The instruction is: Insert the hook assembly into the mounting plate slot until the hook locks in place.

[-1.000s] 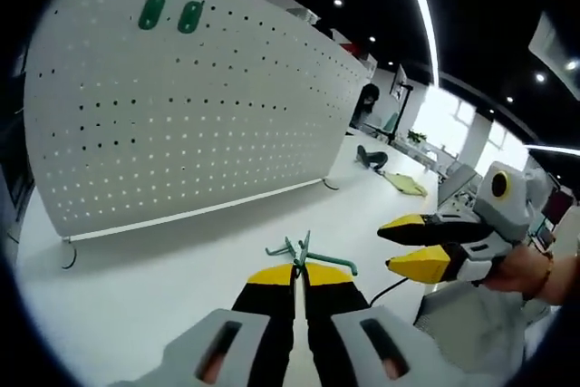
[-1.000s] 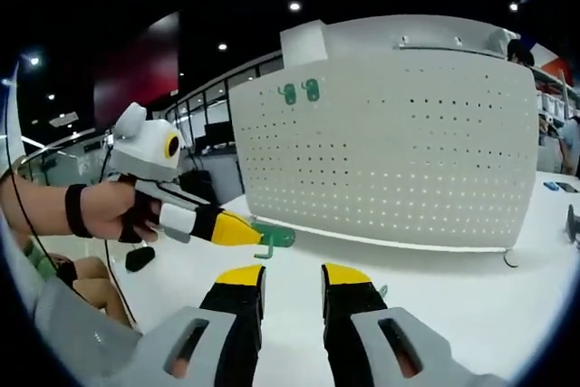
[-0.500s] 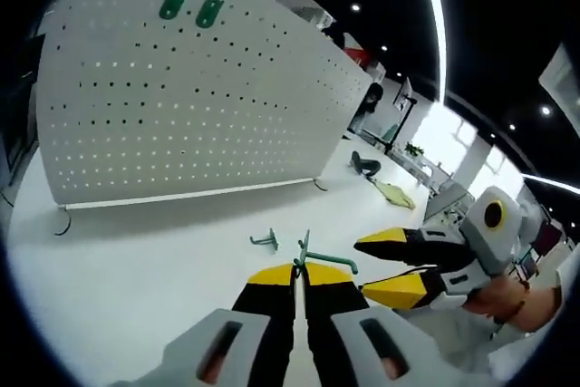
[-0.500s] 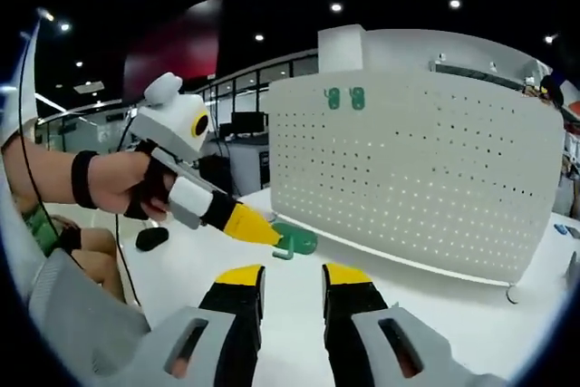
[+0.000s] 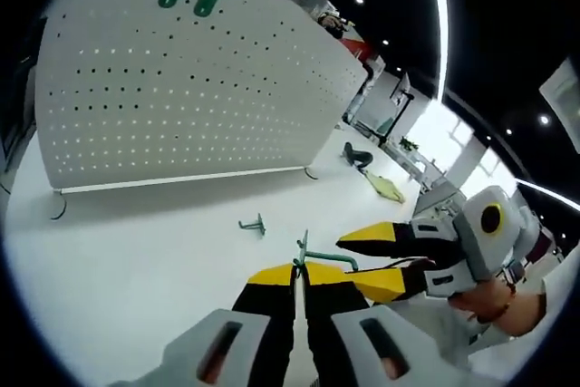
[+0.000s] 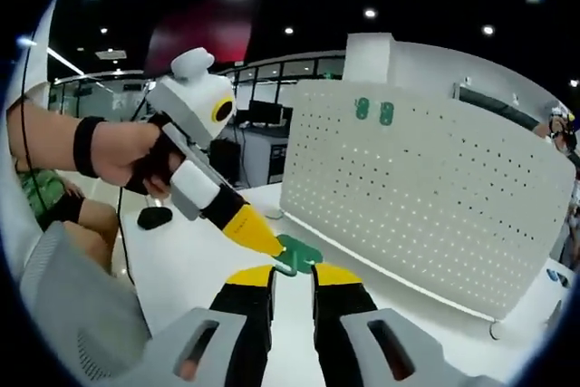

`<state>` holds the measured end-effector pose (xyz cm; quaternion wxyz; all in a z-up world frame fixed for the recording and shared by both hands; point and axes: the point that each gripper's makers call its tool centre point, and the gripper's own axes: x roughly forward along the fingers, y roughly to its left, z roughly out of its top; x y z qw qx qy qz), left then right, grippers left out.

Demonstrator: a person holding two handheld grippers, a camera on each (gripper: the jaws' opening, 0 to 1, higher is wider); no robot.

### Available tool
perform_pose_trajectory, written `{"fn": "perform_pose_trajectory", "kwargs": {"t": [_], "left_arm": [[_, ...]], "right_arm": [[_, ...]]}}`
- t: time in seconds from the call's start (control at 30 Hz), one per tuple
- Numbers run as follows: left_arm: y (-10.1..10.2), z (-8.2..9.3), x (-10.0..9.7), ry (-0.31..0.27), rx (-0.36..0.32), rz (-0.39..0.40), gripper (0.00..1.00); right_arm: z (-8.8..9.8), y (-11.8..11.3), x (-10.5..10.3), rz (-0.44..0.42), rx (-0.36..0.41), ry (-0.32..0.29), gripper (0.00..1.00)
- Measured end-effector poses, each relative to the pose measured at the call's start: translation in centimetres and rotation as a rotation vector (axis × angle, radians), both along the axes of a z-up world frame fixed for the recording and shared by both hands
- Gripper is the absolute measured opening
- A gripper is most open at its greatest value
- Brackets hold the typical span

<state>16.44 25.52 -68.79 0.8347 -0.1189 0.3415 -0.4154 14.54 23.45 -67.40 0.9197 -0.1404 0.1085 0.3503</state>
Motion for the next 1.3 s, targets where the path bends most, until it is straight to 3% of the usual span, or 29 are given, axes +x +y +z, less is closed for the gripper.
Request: {"fn": "perform_pose_trajectory", "kwargs": {"t": [0.2, 0.37, 0.5, 0.67, 0.77, 0.87, 1.1, 1.3], "left_arm": [[0.1, 0.2, -0.3, 0.003, 0.028, -0.029, 0.02], [-0.1, 0.2, -0.7, 0.019, 0.061, -0.069, 0.02], [-0.5, 0.4, -0.9, 0.030, 0.062, -0.093, 0.02], [-0.8, 0.2, -1.3, 0.036, 0.080, -0.119, 0.02], [-0.9, 0.3, -1.4, 0.045, 0.074, -0.120, 0.02], [-0.8, 0.3, -1.6, 0.052, 0.078, -0.124, 0.01], [-0.7, 0.3, -1.6, 0.030, 0.092, -0.122, 0.01], [-0.8, 0.6, -1.9, 0.008, 0.107, -0.129, 0.01]], "right_arm": [[0.0, 0.4, -0.2, 0.036, -0.066, -0.025, 0.13], [-0.1, 0.8, -0.7, 0.093, -0.172, -0.070, 0.11], [0.1, 0.9, -0.8, 0.109, -0.167, -0.077, 0.10], [-0.5, 0.9, -0.7, 0.116, -0.244, -0.080, 0.09], [-0.4, 0.7, -0.5, 0.117, -0.309, -0.116, 0.07], [-0.4, 0.8, -0.5, 0.122, -0.323, -0.114, 0.03], [-0.6, 0.9, -0.5, 0.126, -0.380, -0.132, 0.03], [-0.9, 0.7, -0.5, 0.109, -0.367, -0.095, 0.02]]}}
